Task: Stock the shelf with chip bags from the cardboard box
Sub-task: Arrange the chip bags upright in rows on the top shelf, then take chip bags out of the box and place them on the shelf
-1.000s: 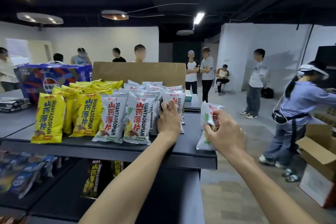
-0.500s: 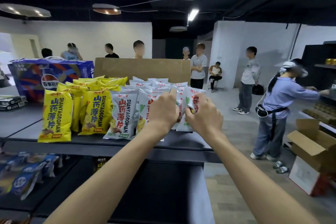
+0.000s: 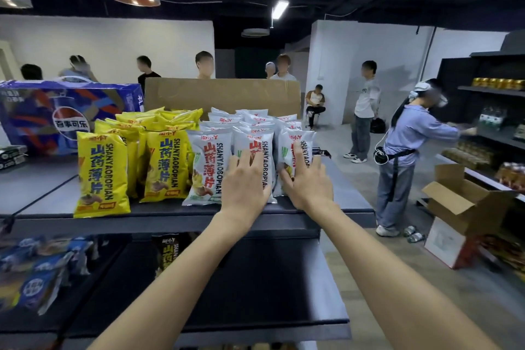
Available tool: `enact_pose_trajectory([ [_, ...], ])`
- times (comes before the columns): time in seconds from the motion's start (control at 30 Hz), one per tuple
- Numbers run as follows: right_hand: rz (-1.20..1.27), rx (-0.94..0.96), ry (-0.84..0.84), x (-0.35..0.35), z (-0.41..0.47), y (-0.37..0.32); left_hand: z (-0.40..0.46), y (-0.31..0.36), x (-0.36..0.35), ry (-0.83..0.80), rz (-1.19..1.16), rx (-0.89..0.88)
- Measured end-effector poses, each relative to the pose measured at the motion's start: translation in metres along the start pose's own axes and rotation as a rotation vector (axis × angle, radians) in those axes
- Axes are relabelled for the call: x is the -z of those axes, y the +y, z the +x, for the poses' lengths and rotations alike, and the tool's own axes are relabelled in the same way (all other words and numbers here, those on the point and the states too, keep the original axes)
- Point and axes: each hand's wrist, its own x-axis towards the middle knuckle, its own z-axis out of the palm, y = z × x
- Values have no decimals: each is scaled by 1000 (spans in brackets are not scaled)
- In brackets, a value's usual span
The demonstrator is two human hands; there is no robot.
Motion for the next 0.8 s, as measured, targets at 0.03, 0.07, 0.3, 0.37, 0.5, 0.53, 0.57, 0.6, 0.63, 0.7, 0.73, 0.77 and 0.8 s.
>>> enact_pose_trajectory([
  [0.03, -20, -6, -30, 2, -2, 1, -4, 1, 0, -3, 14, -1],
  [0.07, -35, -8, -65, 3, -5, 1, -9, 1, 0, -4, 35, -3],
  [0.3, 4, -12, 22, 11, -34, 0, -34, -12, -8, -28, -54, -90],
  [0.37, 8, -25, 100, 12, -43, -2, -40, -10, -7, -23, -80, -94],
  [0.5, 87, 88, 259, 21, -76, 1, -66, 4, 3, 97, -110, -181],
  [0.53, 114, 118, 307, 22, -91, 7, -78, 9, 2, 124, -137, -217],
  [0.57, 135, 132, 347, 21, -108, 17, -92, 13, 0, 135, -160, -254],
  [0.6, 158, 125, 368, 20, -127, 28, -106, 17, -6, 119, -174, -281],
  [0.63, 179, 101, 367, 17, -147, 41, -122, 20, -15, 76, -178, -294],
  [0.7, 196, 26, 301, 7, -184, 69, -153, 28, -39, -79, -181, -287],
  [0.73, 186, -20, 243, 0, -201, 83, -168, 33, -52, -184, -185, -274],
  [0.77, 168, -72, 181, -8, -217, 97, -183, 39, -65, -298, -191, -258],
  [0.8, 149, -126, 121, -15, -232, 110, -197, 46, -77, -407, -191, -244],
])
